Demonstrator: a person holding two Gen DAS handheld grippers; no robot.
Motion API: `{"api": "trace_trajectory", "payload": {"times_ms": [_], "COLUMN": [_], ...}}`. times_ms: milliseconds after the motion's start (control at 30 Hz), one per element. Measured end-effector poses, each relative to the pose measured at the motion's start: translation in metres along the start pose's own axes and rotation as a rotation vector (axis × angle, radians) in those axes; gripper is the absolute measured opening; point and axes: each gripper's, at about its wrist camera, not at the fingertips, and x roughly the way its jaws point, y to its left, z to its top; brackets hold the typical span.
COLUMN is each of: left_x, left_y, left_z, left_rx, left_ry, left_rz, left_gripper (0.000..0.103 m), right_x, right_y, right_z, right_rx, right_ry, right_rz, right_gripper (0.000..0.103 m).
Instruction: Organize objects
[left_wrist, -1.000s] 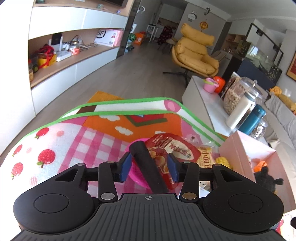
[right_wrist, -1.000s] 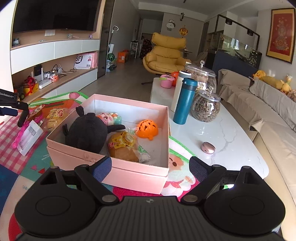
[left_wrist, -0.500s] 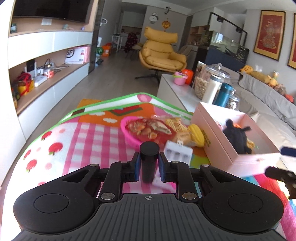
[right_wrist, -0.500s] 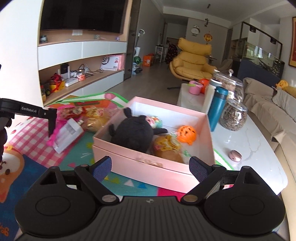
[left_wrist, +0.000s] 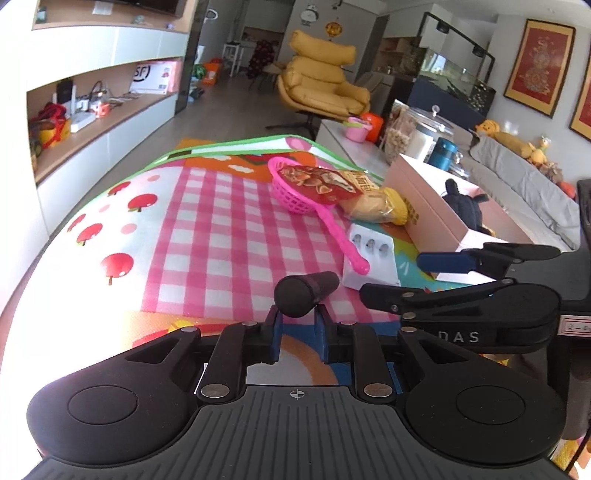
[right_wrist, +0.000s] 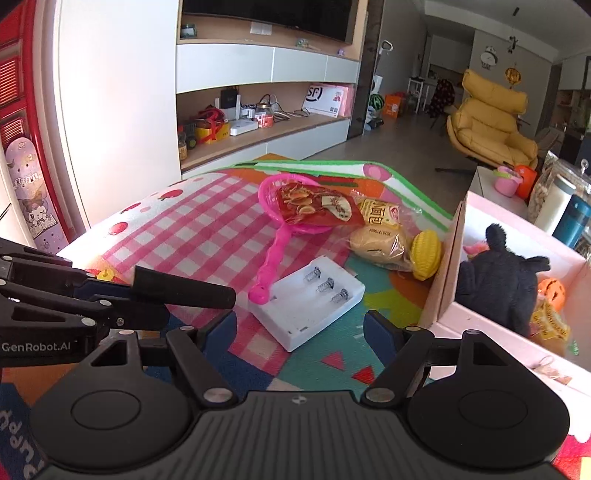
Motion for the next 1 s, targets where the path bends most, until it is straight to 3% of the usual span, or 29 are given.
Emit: {"api": "trace_trajectory", "payload": {"times_ms": [167, 267, 367, 400, 433, 500, 600, 733, 900, 1000], "left_x": [-0.009, -0.014, -0.021, -0.024, -0.027, -0.033, -0.041, -0.035, -0.002, 0.016], "left_y": [0.009, 0.008, 0.002, -0.001, -0.004, -0.010, -0.014, -0.020, -0.037, -0.048], "left_z": [-0.005, -0.011, -0.016, -0.018, -0.020, -0.021, -0.017, 0.000, 0.011, 0.008], "left_rx": [0.031, 0.070, 0.140, 0.167, 0.193, 0.236, 0.246, 0.269, 0.325, 0.346], "left_ry": [0.006, 0.022, 0.040, 0.045, 0.049, 0.050, 0.018, -0.025, 0.035, 0.081], "left_rz": [-0.014, -0.028, -0.062, -0.073, -0.079, -0.076, -0.044, 0.009, 0.008, 0.001], "left_gripper": [0.022, 0.021, 0.021, 0.022, 0.022, 0.022, 0.022, 0.022, 0.023, 0.035], "right_x": [0.023, 0.030, 0.038, 0.039, 0.040, 0.036, 0.021, -0.012, -0.054, -0.071], "right_y": [-0.001, 0.000, 0.003, 0.005, 0.006, 0.005, -0.003, -0.018, -0.041, -0.052], "right_z": [0.009, 0.016, 0.021, 0.021, 0.020, 0.016, 0.006, -0.023, -0.059, -0.074], "right_rx": [0.079, 0.137, 0.161, 0.151, 0.137, 0.130, 0.131, 0.109, 0.104, 0.111], "right_ry": [0.047, 0.041, 0.053, 0.057, 0.060, 0.064, 0.069, 0.075, 0.081, 0.082], "right_rz": [0.002, -0.019, -0.037, -0.051, -0.059, -0.046, -0.038, -0.056, -0.098, -0.117], "right_gripper": [0.077, 0.085, 0.085, 0.084, 0.073, 0.063, 0.052, 0.050, 0.047, 0.048]}}
